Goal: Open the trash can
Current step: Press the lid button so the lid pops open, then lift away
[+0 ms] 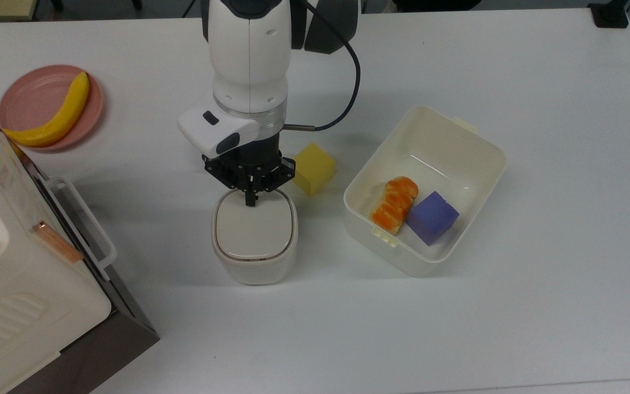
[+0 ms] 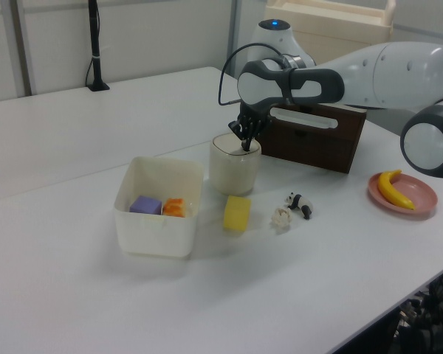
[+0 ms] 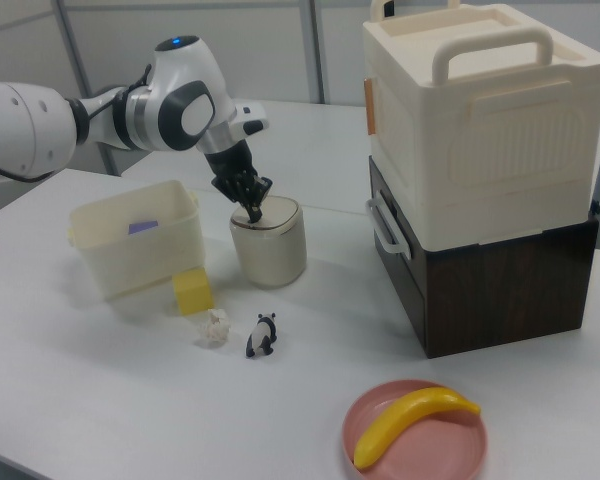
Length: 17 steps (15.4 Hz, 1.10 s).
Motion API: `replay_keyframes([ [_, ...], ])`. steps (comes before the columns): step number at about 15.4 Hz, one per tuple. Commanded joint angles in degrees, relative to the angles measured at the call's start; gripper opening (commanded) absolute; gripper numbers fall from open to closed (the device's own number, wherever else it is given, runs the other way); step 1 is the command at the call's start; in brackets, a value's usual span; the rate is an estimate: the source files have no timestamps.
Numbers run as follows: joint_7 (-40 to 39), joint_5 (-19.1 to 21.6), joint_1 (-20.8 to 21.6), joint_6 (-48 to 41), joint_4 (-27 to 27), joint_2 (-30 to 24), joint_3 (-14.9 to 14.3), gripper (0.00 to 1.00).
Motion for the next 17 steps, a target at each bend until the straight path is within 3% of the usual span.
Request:
replay_keyframes([
  [1,-4.4,0.8,0.03,-11.31,-1.19,-7.6,0.14,0.0],
  [3,-9.41,2.99,-0.23,-18.35,-1.19,-9.99,-0.13,0.09],
  [4,-11.26,3.35,-0.67,-21.52,-1.1,-10.34,-0.21,0.2],
  [5,-11.97,3.36,-0.93,-24.07,-1.1,-10.61,-0.22,0.42],
  [6,-11.46,3.27,-0.94,-26.01,-1.19,-11.04,-0.22,0.82],
  [7,-11.37,3.1,-0.85,-27.86,-1.19,-11.48,-0.22,1.0],
  [17,-2.93,2.13,-0.5,-30.6,-1.01,-14.13,-0.22,1.0],
])
